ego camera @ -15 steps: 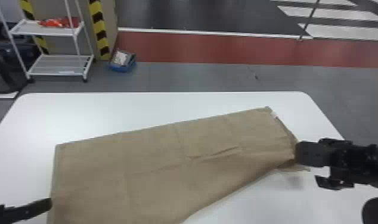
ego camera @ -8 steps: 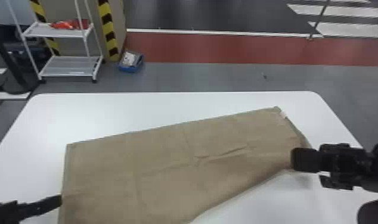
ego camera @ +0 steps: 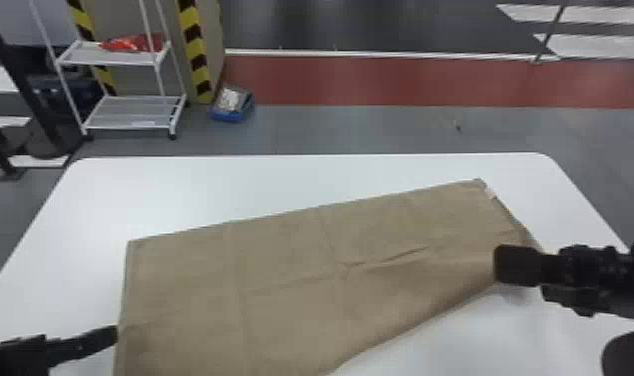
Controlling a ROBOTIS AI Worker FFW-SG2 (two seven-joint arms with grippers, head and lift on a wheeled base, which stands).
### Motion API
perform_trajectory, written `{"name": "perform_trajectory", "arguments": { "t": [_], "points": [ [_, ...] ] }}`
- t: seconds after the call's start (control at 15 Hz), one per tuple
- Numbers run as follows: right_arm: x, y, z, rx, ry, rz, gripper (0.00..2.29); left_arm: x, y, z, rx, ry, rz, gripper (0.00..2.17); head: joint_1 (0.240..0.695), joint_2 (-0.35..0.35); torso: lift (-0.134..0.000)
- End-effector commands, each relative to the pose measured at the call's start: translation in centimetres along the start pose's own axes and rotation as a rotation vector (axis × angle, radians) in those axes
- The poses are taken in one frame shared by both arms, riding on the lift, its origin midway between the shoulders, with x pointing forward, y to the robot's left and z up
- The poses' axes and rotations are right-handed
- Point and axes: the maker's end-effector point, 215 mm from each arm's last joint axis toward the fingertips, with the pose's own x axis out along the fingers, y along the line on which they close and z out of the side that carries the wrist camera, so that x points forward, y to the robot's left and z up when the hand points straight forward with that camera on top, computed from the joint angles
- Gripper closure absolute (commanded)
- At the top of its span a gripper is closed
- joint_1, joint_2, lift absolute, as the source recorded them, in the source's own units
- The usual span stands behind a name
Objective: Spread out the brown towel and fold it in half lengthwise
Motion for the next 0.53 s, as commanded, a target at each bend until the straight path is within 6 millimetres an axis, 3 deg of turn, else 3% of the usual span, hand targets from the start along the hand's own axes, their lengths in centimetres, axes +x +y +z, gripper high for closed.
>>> {"name": "perform_trajectory", "arguments": {
  "t": [0.0, 0.13, 0.27, 0.47],
  "points": [
    [-0.7, -0.3, -1.1, 0.054, -0.024, 0.000, 1.44, -0.1, 0.1, 0.0, -0.001, -0.001, -0.001, 0.06, 0.695, -0.036, -0.125],
    [-2.5, -1.4, -2.6, 0.129, -0.082, -0.019, 1.60, -0.2, 0.2, 0.3, -0.002, -0.010, -0.007, 0.06, 0.695, -0.045, -0.125],
    [-4.2, -3.1, -4.7, 0.209, -0.127, -0.057, 1.60, -0.6, -0.4, 2.9, 0.058, -0.101, -0.104, 0.05, 0.695, -0.067, -0.125],
    [-4.2, -2.1, -5.4, 0.250, -0.150, -0.040, 1.60, -3.1, 0.1, 3.3, 0.088, -0.120, -0.223, 0.06, 0.695, -0.106, -0.125]
  ]
}}
